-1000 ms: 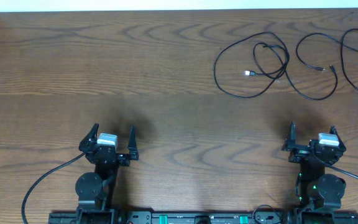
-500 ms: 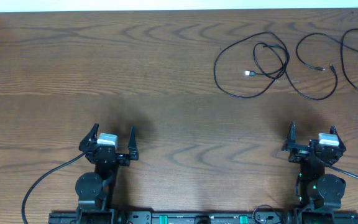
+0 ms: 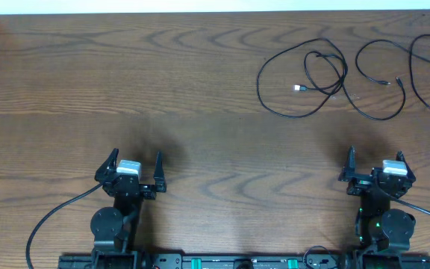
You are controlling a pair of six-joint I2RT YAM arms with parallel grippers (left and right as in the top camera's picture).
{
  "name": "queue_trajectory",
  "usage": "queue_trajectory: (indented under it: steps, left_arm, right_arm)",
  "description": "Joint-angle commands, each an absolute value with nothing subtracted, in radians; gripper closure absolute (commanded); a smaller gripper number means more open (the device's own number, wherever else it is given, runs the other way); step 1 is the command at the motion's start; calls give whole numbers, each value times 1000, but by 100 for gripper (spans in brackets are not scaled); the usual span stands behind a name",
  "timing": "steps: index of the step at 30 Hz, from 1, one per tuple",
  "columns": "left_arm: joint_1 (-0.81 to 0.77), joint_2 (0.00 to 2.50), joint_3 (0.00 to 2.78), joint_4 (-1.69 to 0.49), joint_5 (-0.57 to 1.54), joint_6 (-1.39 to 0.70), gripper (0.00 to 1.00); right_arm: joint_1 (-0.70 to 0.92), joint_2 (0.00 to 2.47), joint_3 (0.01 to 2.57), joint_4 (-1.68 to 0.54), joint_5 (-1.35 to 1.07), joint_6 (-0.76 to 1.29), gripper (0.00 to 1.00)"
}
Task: Untangle cables
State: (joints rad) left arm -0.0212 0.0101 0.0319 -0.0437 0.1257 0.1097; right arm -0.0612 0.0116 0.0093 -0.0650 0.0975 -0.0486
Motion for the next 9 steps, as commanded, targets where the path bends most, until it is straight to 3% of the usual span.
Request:
queue_trajectory:
  steps: [1, 9]
  left_arm:
    - [-16, 4, 4, -58, 146, 127, 0]
    - [-16, 4, 4, -58, 146, 127, 0]
  right_arm:
    - [-57, 5, 6, -66, 95, -61, 1]
    - [-57, 5, 6, -66, 95, -61, 1]
